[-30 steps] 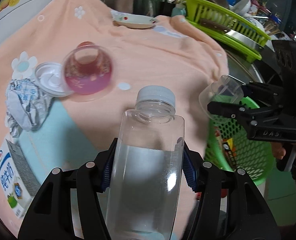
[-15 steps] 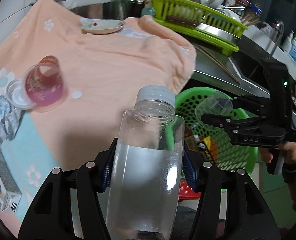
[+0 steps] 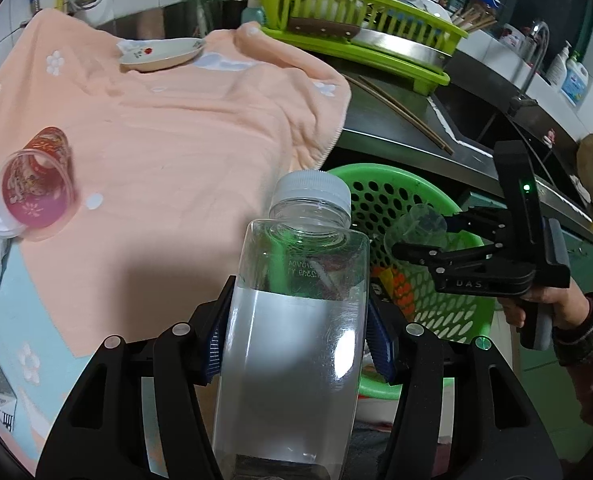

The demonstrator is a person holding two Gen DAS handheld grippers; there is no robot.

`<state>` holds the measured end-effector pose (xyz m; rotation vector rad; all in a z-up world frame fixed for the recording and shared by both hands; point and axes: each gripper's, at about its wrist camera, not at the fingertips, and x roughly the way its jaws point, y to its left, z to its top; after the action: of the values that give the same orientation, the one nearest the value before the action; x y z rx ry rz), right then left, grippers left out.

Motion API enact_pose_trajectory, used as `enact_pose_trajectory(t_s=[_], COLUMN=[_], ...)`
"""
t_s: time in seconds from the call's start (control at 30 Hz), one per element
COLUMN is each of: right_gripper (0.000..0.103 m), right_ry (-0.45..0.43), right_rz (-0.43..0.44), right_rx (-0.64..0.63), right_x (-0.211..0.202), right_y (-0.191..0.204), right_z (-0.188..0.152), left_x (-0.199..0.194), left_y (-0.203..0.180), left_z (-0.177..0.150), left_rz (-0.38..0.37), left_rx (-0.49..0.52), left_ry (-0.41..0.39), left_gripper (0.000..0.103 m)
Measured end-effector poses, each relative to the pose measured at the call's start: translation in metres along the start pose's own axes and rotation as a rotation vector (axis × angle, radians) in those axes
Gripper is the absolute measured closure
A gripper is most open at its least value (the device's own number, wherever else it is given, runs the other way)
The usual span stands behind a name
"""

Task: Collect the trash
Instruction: 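Drop the clear plastic cup into the green basket with the right gripper while the left carries the bottle, then lower the clear plastic bottle into the green basket and open the left gripper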

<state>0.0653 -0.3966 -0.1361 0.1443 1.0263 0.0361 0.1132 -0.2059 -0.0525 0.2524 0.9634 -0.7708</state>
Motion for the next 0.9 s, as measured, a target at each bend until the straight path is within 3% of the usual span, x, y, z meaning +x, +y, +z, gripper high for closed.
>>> enact_pose_trajectory(t_s=[0.5,0.9], right_gripper=[0.041,0.038], right_ry=[-0.001,-0.078], right_rz=[-0.009,-0.001], right_rx=[0.036,0.036], right_x=[-0.002,-0.036], right_y=[-0.017,-0.021], right_z=[-0.007,-0.011], left_x=[0.016,0.039], left_y=[-0.029,-0.054], left_z=[0.009,0.016], left_rz=[-0.042,-0.083], left_rx=[0.033,0.043], left_ry=[0.017,0.044], left_gripper=[0.046,0.046])
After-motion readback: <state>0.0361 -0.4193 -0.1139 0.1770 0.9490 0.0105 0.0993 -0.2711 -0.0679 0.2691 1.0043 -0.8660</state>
